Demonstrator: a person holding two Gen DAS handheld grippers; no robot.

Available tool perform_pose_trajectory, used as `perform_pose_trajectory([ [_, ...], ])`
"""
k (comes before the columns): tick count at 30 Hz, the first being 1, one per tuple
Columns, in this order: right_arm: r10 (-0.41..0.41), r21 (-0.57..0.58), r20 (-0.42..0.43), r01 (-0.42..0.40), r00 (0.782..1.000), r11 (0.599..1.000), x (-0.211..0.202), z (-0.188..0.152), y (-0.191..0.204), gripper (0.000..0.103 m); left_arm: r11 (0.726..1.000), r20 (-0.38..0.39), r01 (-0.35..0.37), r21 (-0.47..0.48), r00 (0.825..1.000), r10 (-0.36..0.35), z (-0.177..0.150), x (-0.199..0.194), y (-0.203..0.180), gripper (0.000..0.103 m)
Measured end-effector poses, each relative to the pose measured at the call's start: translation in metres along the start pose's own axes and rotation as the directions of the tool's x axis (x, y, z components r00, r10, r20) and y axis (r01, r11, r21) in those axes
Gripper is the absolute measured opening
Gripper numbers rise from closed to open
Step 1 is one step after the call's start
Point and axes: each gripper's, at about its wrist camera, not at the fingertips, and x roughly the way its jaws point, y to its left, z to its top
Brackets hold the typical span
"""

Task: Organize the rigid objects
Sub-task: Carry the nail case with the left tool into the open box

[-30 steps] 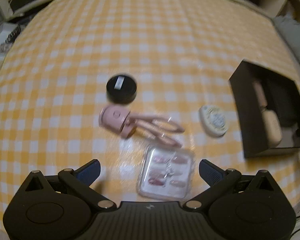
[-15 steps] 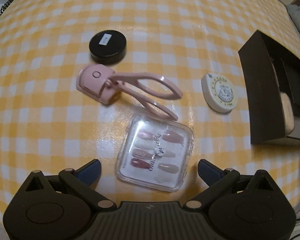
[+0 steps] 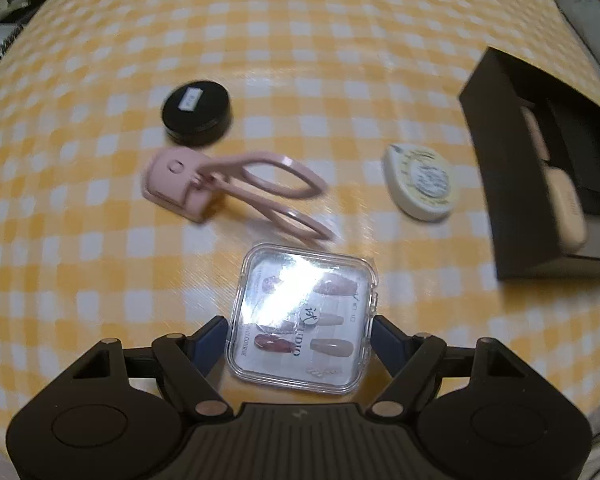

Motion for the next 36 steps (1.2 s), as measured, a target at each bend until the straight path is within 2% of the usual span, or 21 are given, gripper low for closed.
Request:
perform_pose_trajectory([
  [5,0.001,-0.003,-0.003,-0.001,1.0,1.0,0.004,0.001,0.001,0.006,0.994,0.023,0.102,-0.035,0.995,-0.101,-0.015,-0.017,-0.014,0.078],
  [10,0.0,-0.005,-0.004,0.0,1.0,1.0,0.004,0.001,0.001,0.005,0.974,0.125,0.214,-0.081,0.971,-0.203,-0.018,-0.05,-0.019,0.078],
  [14,0.001,-0.004,-0.004,-0.001,1.0,1.0,0.004,0.001,0.001,0.005,0.966,0.222,0.251,-0.058,0.947,-0.232,-0.003,-0.071,-0.035,0.078],
  [17,0.0,-0.006,-0.004,0.0,1.0,1.0,0.004,0.0,0.001,0.005,0.959,0.252,0.275,-0.066,0.935,-0.25,0.017,-0.073,-0.05,0.078],
  [21,0.001,-0.004,-0.004,-0.001,1.0,1.0,0.004,0.0,0.001,0.005,0.958,0.291,0.286,-0.019,0.918,-0.269,0.041,-0.073,-0.08,0.078],
  [25,0.0,-0.005,-0.004,0.0,1.0,1.0,0.003,0.0,0.001,0.006,0.956,0.294,0.292,-0.007,0.915,-0.277,0.067,-0.06,-0.111,0.078],
  [30,0.002,-0.006,-0.004,-0.002,1.0,1.0,0.004,0.0,0.001,0.006,0.968,0.303,0.251,-0.005,0.923,-0.237,0.097,-0.039,-0.139,0.078],
  [36,0.005,-0.006,-0.003,-0.005,1.0,1.0,0.004,0.001,0.002,0.006,0.977,0.289,0.214,-0.013,0.936,-0.201,0.117,-0.021,-0.151,0.078],
])
